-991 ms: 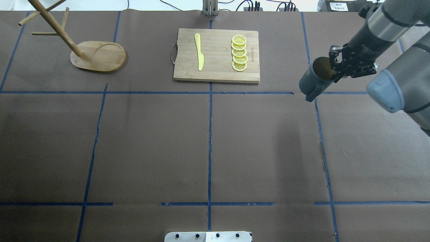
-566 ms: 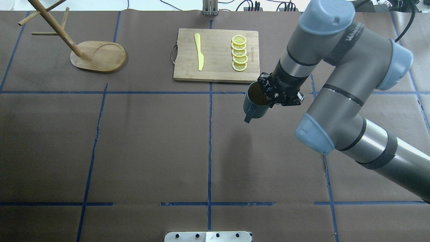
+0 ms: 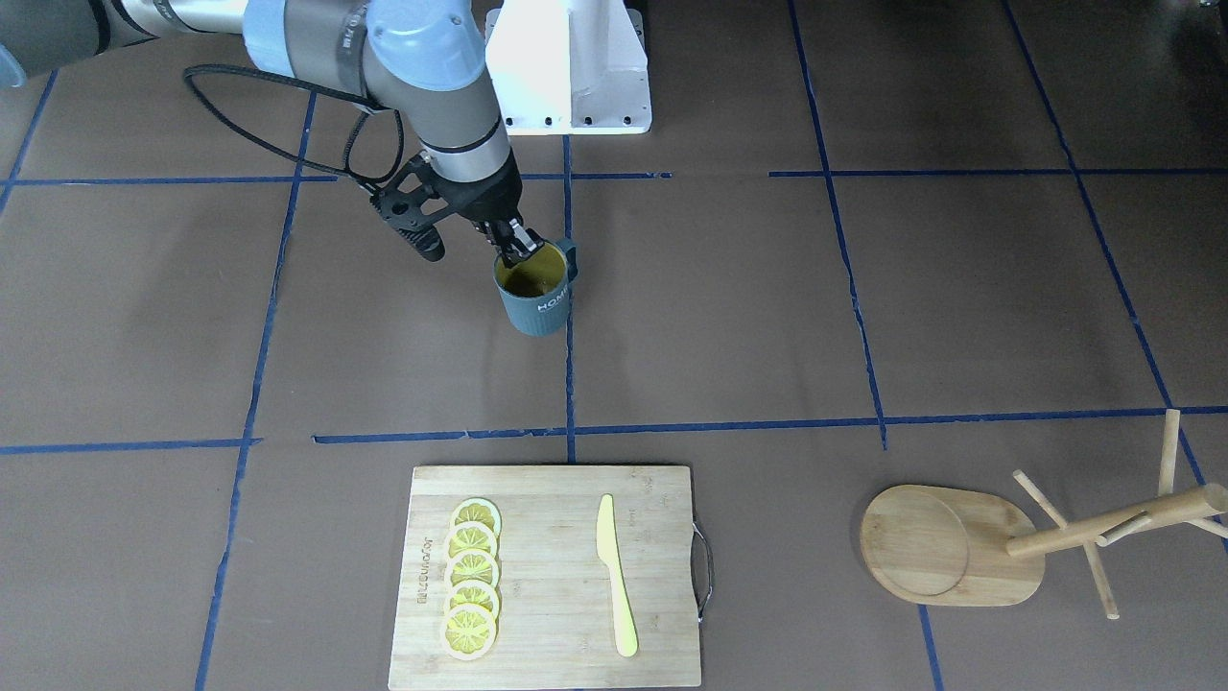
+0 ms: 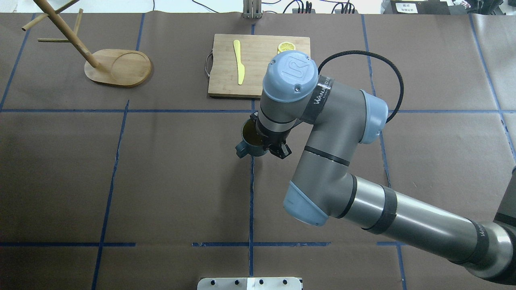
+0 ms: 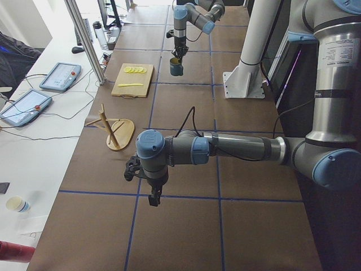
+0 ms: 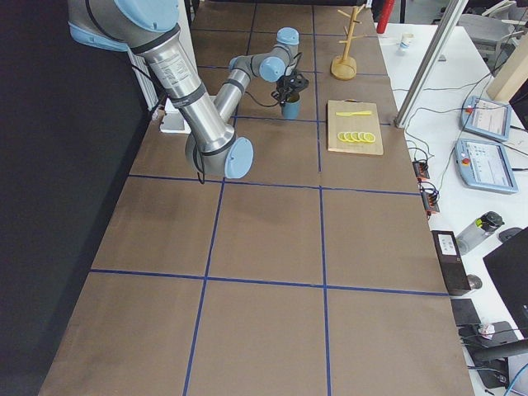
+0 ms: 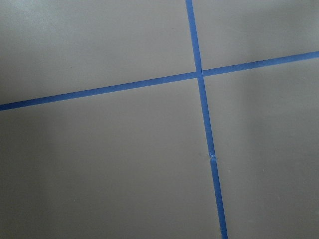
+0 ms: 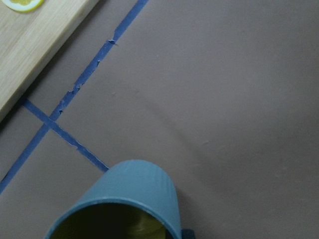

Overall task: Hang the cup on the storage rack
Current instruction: 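Carry the teal mug with the right gripper to the table center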

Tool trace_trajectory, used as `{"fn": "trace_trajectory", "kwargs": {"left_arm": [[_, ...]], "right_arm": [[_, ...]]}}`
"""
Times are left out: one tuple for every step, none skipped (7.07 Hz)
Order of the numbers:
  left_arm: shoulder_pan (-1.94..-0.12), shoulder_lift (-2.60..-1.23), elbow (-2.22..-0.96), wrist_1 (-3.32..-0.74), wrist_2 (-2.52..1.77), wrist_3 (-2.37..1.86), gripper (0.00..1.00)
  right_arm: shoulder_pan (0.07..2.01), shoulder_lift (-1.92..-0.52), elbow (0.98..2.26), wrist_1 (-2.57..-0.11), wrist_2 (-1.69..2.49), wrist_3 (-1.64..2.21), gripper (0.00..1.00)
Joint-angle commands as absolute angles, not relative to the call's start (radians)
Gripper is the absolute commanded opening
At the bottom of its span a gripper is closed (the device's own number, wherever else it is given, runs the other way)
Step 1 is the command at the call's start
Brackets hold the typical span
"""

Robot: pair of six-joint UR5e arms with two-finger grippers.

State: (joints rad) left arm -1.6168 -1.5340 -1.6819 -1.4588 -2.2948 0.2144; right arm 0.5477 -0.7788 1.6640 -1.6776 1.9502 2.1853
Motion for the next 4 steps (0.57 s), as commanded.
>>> {"fn": "trace_trajectory", "kwargs": {"left_arm": [[-1.617,-1.534,-1.683,-1.459,-2.295,0.213,1.00],[-1.617,-1.534,-1.683,-1.459,-2.295,0.215,1.00],[-1.617,-1.534,-1.683,-1.459,-2.295,0.215,1.00],[-1.617,-1.534,-1.683,-1.459,-2.296,0.213,1.00]], "right_arm": [[0.528,-0.738,1.577,-1.675,1.937,2.361,0.03],[0.528,-0.738,1.562,-1.672,1.937,2.403,0.03],[0.528,-0.738,1.562,-1.671,1.939,2.428,0.03],[0.528,-0.738,1.562,-1.664,1.944,2.430,0.03]]}}
